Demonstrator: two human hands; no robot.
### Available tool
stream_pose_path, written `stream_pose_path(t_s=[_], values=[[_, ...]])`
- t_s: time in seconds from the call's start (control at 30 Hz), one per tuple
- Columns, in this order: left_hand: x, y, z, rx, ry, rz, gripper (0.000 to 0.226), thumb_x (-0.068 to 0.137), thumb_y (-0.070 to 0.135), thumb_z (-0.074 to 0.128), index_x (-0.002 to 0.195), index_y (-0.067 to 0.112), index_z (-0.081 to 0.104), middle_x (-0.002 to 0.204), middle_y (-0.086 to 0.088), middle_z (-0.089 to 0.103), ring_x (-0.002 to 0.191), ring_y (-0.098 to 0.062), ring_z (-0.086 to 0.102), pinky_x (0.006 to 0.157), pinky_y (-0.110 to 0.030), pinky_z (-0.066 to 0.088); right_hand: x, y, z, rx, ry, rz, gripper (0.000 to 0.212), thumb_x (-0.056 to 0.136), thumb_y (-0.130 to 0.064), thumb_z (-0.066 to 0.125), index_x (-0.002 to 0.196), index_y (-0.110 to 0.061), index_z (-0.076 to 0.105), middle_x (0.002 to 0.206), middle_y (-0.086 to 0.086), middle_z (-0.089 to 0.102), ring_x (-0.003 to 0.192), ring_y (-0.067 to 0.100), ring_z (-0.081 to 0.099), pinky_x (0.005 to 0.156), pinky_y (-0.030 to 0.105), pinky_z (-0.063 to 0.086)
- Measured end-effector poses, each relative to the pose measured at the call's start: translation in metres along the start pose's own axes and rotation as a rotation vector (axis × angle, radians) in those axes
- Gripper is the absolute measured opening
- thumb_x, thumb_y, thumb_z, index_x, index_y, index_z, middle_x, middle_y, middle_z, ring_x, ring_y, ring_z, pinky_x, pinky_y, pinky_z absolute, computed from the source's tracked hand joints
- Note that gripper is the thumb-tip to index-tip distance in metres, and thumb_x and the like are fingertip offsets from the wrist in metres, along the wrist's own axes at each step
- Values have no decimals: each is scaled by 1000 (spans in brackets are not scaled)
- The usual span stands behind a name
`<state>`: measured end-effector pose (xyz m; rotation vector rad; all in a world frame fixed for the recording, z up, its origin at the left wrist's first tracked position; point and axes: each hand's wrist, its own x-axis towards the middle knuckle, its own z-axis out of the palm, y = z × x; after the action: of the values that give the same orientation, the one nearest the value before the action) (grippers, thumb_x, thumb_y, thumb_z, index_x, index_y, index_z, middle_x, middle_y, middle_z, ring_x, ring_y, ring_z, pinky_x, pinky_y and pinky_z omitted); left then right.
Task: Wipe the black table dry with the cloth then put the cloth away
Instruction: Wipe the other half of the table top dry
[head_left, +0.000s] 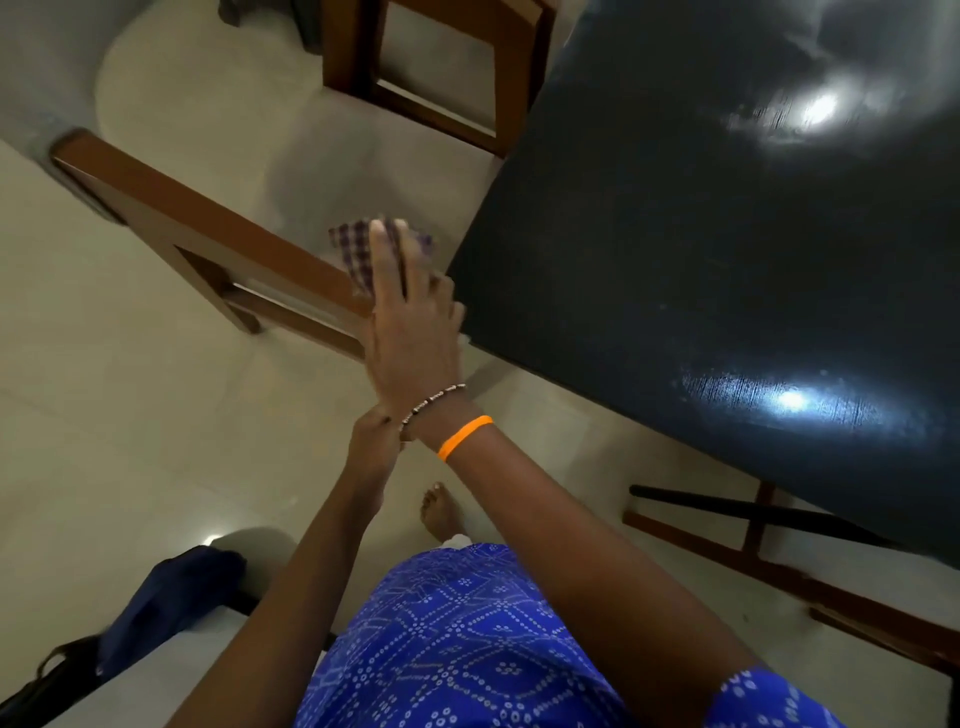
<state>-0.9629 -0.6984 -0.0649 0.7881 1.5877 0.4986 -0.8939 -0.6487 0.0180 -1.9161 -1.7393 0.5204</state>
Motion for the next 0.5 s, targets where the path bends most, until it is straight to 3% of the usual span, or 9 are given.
stream_pose_path(t_s=[0.07,0.1,0.17,0.23,0.37,0.5], values=[[-1,7,12,30,-58,57,29,92,-4,42,77,15,59,73,1,56,72,-16,51,62,-18,44,3,27,-3,-276,-37,94,66,89,-20,49,148,-20,19,156,11,17,130,40,31,96,53,36],[-1,8,19,60,-98,83,28,92,-4,41,79,13,59,75,0,57,73,-15,52,61,-15,45,4,45,-2,-378,-109,152,64,92,-27,46,148,-21,16,157,10,11,136,43,20,103,58,29],[-2,12,34,132,-170,117,22,93,-4,38,90,8,57,78,-1,57,71,-11,51,54,-5,43,7,74,2,-479,-277,186,64,94,-46,36,149,-23,11,159,7,0,141,45,-7,107,70,1],[-9,20,53,173,-238,109,20,94,-4,36,94,8,53,78,0,55,69,-9,50,49,-2,40,8,99,6,-491,-318,93,66,93,-56,32,149,-30,9,159,3,-3,141,43,-16,101,72,-13],[-25,27,88,300,-410,93,18,95,-3,34,98,3,51,78,0,52,68,-8,48,48,-2,39,7,135,-6,-416,-277,-26,61,92,-52,36,147,-37,15,159,-3,7,145,35,-7,110,67,0],[-40,24,124,474,-555,121,30,97,3,32,111,-5,58,97,-5,55,76,-2,49,55,2,39,-5,194,-41,-417,-145,124,59,91,-48,38,146,-38,20,158,-5,14,145,34,0,110,65,6]])
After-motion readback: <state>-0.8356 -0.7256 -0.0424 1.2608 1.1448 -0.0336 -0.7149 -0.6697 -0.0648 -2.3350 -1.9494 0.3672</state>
